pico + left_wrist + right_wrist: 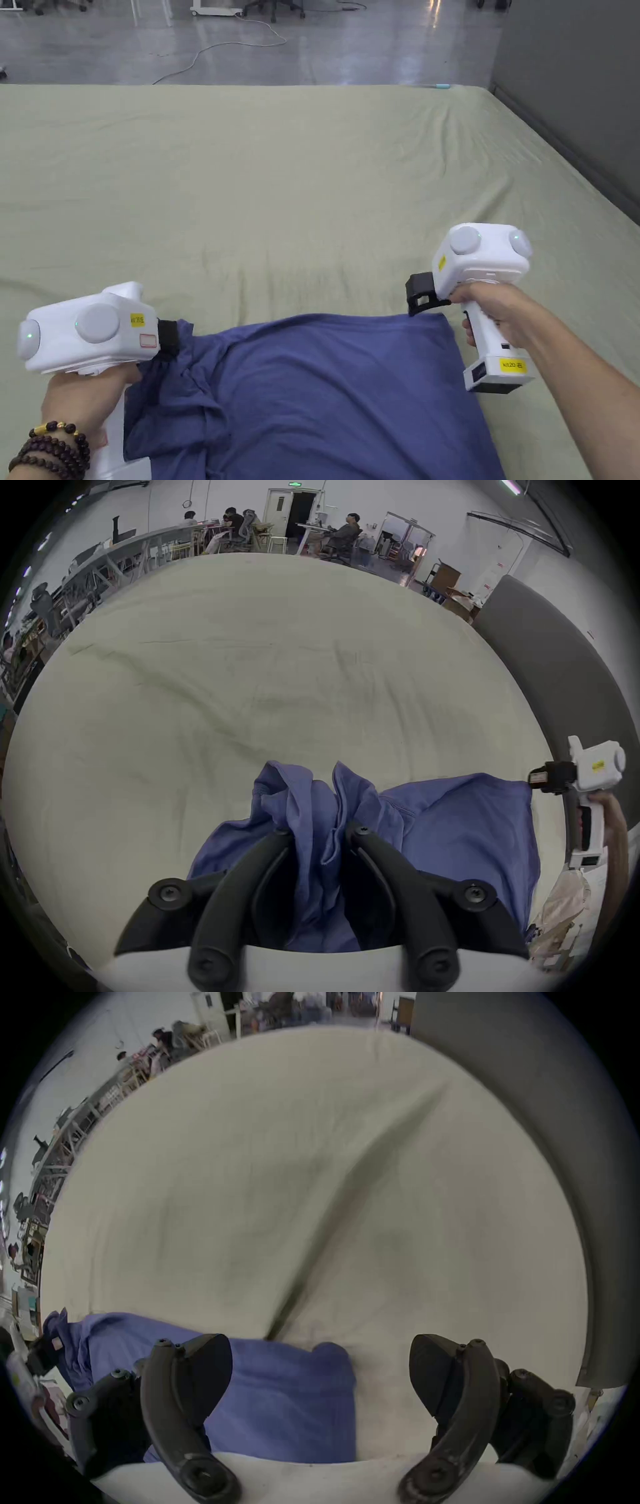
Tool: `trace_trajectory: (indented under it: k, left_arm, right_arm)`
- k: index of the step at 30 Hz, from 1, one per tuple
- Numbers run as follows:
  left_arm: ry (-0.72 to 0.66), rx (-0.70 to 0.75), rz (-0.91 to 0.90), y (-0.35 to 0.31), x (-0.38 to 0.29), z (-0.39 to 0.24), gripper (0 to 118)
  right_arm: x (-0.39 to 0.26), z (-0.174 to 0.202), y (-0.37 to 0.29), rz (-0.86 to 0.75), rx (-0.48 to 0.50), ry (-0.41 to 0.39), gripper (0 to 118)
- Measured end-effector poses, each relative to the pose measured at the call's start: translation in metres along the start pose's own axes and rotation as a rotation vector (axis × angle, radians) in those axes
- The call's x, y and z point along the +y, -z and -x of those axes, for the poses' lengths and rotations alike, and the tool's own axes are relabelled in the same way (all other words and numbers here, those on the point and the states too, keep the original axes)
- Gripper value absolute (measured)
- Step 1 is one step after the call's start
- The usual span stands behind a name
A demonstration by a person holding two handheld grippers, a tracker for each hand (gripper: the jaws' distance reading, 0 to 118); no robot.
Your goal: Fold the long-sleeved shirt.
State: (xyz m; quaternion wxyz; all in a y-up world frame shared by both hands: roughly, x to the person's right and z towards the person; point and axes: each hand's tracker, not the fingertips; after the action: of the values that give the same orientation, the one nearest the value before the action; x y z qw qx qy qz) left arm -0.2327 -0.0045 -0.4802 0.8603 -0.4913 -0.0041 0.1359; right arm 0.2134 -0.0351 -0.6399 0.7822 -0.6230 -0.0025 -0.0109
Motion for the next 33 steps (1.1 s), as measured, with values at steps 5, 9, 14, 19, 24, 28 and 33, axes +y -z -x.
trace_trajectory:
  k: [5,9,14,19,24,28,33]
  left_arm:
    - [0.003,-0.008,0.009,0.005,0.005,0.005,17]
    - [0.010,-0.001,0.012,0.005,0.004,0.006,17]
    - [0.003,0.002,-0.009,-0.003,0.000,0.005,17]
    - [-0.003,-0.030,-0.062,-0.040,-0.010,0.008,17]
    - [-0.049,-0.066,-0.179,-0.104,-0.044,0.017,17]
    - [-0.057,-0.081,-0.208,-0.151,-0.098,0.020,17]
    - [-0.017,-0.004,-0.102,-0.163,-0.172,0.019,17]
  right_arm:
    - [-0.004,0.012,0.020,0.014,-0.039,-0.020,82]
    - [-0.019,0.028,-0.001,-0.022,-0.060,-0.076,12]
    - [-0.033,0.025,-0.012,-0.040,0.031,-0.058,0]
    - [-0.060,0.020,-0.059,-0.152,0.069,-0.104,0]
    - [-0.113,0.000,-0.126,-0.283,0.149,-0.142,0]
    - [-0.181,-0.020,-0.168,-0.357,0.197,-0.151,0]
    - [-0.270,-0.034,-0.168,-0.328,0.214,-0.182,0]
